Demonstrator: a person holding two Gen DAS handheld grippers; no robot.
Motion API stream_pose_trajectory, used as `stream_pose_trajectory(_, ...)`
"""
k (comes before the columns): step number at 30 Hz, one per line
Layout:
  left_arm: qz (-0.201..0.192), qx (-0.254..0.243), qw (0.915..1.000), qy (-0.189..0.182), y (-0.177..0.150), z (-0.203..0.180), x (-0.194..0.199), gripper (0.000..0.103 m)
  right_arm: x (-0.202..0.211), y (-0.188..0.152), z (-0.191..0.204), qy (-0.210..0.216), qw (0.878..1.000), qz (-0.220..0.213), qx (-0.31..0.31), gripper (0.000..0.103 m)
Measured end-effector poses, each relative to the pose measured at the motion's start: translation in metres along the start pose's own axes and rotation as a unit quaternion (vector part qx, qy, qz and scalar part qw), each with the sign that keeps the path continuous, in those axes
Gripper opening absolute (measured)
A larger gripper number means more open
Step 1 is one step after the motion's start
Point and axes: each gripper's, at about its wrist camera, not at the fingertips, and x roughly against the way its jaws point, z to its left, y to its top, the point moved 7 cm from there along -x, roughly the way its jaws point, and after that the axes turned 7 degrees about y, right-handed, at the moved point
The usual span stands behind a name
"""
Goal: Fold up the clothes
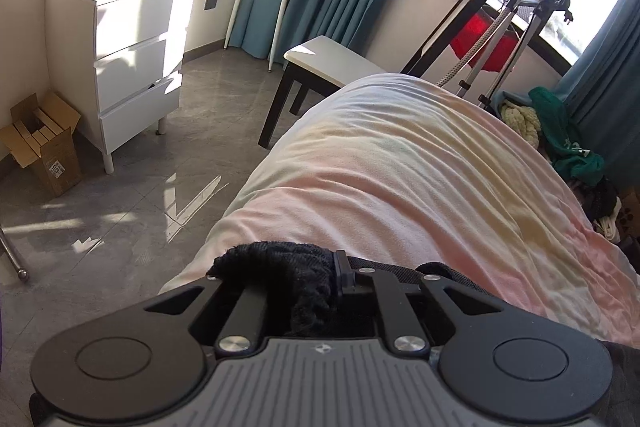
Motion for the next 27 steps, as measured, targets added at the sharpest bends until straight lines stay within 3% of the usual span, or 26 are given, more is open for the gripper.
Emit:
stream_pose_trajectory(4,-0.019,-0.022,0.9989,-0.035,-0.008,0.001,0.037,0.041,0.006,0.004,-0.001,0.011,1.0,-0.006,-0.018,0.08)
stream_pose_trajectory(7,-0.034,-0.029,0.9987,-0.026,-0.022,0.008,0.073,0.067,0.016,0.006,-0.002,0.023,0.999,-0.016,-0.026,0.08)
stream_pose_trajectory(8,-0.043,-0.029,0.9984,-0.021,-0.026,0.012,0.085,0.084,0.02,0.006,-0.003,0.026,0.999,-0.02,-0.029,0.08)
stream_pose_trajectory(10,-0.073,-0.038,0.9966,-0.007,-0.034,0.018,0.112,0.085,0.026,0.007,-0.005,0.032,0.998,-0.025,-0.037,0.08)
stream_pose_trajectory(13,-0.083,-0.076,0.9936,0.005,-0.053,0.009,0.147,0.085,0.034,0.008,-0.009,0.04,0.998,-0.03,-0.047,0.08)
stream_pose_trajectory(18,-0.097,-0.17,0.9803,-0.022,-0.103,-0.065,0.184,0.085,0.047,0.016,-0.014,0.043,0.996,-0.049,-0.052,0.08)
stream_pose_trajectory(22,-0.099,-0.249,0.9617,-0.057,-0.153,-0.143,0.2,0.085,0.054,0.038,-0.031,0.036,0.993,-0.083,-0.073,0.08)
stream_pose_trajectory(27,-0.095,-0.337,0.9312,-0.102,-0.224,-0.25,0.198,0.085,0.047,0.07,-0.085,0.048,0.978,-0.11,-0.172,0.08)
